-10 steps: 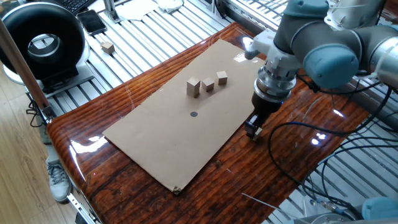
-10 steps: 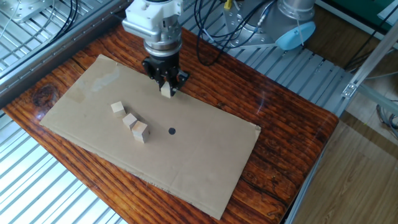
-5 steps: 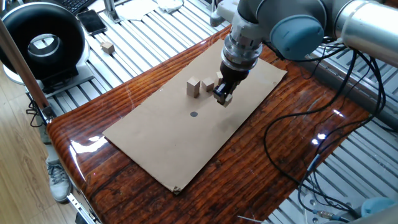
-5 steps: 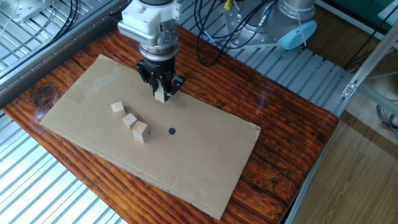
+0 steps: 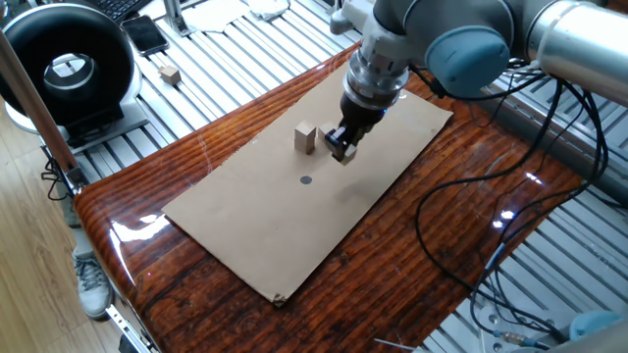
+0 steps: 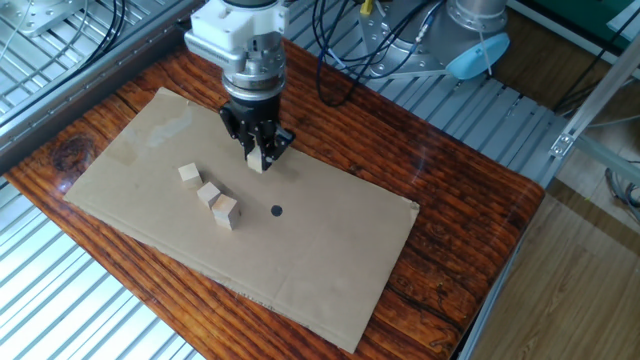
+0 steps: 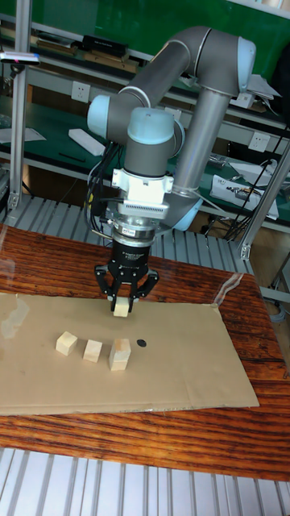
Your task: Stack the blocks in a vertical line of five
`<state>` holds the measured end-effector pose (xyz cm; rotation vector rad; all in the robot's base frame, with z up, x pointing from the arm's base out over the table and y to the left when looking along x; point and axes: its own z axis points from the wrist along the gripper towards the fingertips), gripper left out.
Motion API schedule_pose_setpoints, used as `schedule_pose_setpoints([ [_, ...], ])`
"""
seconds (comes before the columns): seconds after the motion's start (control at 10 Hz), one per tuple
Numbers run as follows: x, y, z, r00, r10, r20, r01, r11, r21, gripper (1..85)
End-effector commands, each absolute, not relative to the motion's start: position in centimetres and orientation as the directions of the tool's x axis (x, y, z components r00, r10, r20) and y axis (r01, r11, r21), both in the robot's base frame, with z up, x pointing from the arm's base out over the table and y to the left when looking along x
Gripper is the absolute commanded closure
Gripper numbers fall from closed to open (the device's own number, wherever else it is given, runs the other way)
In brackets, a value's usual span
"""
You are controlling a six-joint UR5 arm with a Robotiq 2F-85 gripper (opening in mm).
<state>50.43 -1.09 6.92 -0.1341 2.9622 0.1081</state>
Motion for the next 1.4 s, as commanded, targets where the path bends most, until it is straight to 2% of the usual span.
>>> schedule_pose_setpoints([
  [0.0,53.0,-1.4,8.4,-0.981,-0.096,-0.170,-0.109,0.991,0.071,70.0],
  [0.2,53.4,-1.7,8.9,-0.982,-0.105,-0.155,-0.119,0.990,0.079,69.3],
  [0.8,55.2,-1.3,6.9,-0.976,-0.171,-0.138,-0.177,0.983,0.037,68.0],
  [1.0,55.9,-1.7,7.5,-0.972,-0.194,-0.135,-0.197,0.980,0.008,68.0],
  [1.3,55.6,-1.8,8.1,-0.974,-0.186,-0.129,-0.191,0.981,0.027,68.0],
])
